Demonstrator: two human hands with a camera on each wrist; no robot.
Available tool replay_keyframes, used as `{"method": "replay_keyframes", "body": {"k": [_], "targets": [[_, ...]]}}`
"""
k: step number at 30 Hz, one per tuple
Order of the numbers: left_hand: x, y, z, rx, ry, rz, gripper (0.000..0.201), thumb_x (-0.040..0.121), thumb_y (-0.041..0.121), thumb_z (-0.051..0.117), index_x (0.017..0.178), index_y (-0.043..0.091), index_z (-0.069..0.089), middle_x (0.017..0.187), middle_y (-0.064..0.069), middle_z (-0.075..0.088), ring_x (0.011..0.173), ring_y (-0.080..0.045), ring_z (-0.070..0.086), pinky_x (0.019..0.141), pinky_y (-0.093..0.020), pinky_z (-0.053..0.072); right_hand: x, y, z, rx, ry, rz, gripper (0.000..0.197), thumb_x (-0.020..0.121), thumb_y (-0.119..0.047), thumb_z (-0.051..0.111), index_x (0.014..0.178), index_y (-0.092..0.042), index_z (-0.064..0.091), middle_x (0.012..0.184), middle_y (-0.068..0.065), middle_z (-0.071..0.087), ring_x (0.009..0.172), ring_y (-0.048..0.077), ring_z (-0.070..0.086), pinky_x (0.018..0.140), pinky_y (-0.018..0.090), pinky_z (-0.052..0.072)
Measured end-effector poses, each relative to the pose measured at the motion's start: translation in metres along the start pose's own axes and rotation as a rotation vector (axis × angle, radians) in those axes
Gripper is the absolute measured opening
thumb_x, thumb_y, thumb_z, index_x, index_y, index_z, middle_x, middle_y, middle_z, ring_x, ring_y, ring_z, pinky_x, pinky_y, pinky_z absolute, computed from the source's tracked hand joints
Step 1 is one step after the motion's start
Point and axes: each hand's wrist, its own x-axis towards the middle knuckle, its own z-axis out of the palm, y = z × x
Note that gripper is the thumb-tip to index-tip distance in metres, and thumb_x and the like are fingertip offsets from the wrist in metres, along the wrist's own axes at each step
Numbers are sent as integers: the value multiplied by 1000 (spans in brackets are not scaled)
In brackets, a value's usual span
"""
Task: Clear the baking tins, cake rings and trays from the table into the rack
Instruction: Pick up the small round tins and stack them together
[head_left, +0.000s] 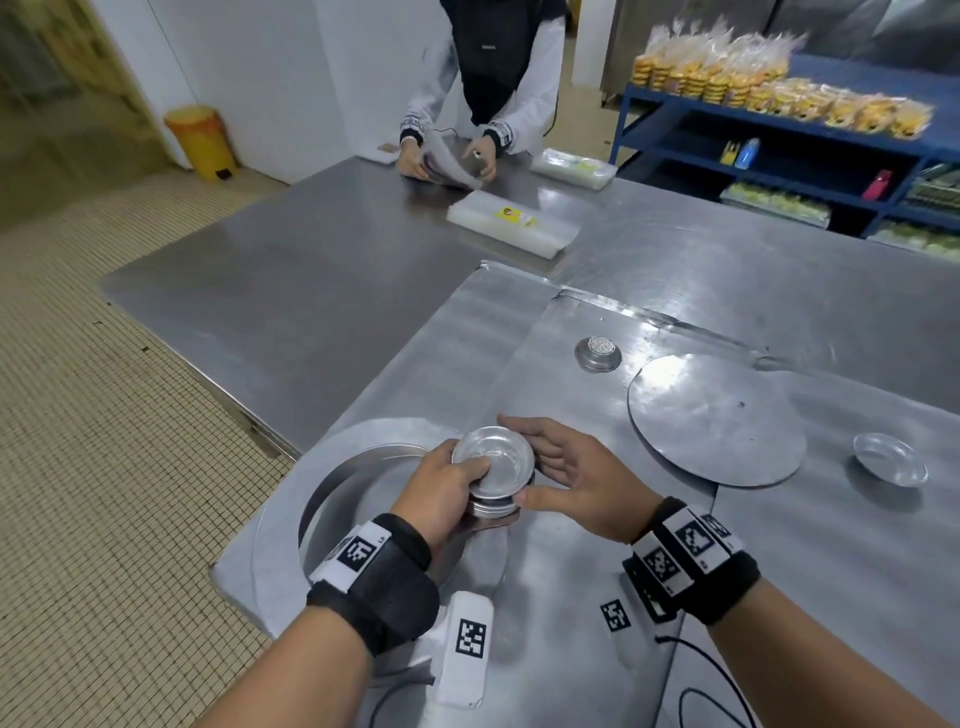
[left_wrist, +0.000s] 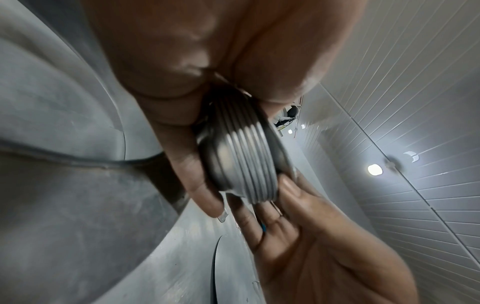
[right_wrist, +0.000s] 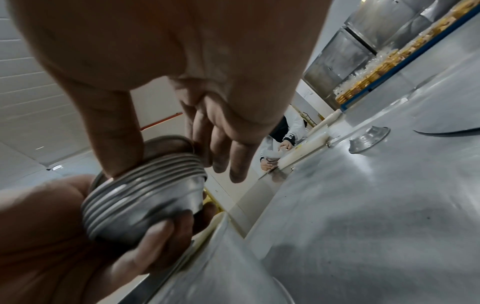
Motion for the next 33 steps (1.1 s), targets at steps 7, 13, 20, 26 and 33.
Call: {"method": "replay_keyframes", "body": {"k": [7,13,20,26,33], "targets": [[21,6,2,-19,63,20,24,94,-8,49,117,-7,55,110,-36,60,86,-46,65,76,-65,56,25,19,-33,2,1,73,70,74,3,73,135,-25,53,141,2,55,134,9,49,112,26,38],[40,10,0,11,90,17,17,91,-6,53,106,-1,60,111,-34,61,97,-50,65,83,-73,50,80,49,-86,-650,237,207,50,82,-12,76,129,-15,61,127,4,65,108,15,61,93,29,52],[58,18,-1,-39,38,4,15,94,-7,49,103,-2,59,104,-29,61,91,-47,65,76,-61,58,147,69,-149,-1003,400,422,49,85,-25,72,130,-10,58,130,12,59,121,29,54,100,29,41],[68,21,-7,-37,25,-10,19,94,-7,50,112,-7,57,105,-30,61,89,-46,65,73,-56,59,188,89,-178,-1064,479,604,59,91,-53,46,131,-11,50,129,13,53,125,30,47,106,39,35],[63,23,-12,-25,26,-21,20,95,-6,49,114,-8,55,105,-29,59,89,-47,65,71,-53,60,198,100,-179,-1026,512,644,64,78,-49,68,123,-7,49,118,19,52,116,40,52,96,42,44]]}}
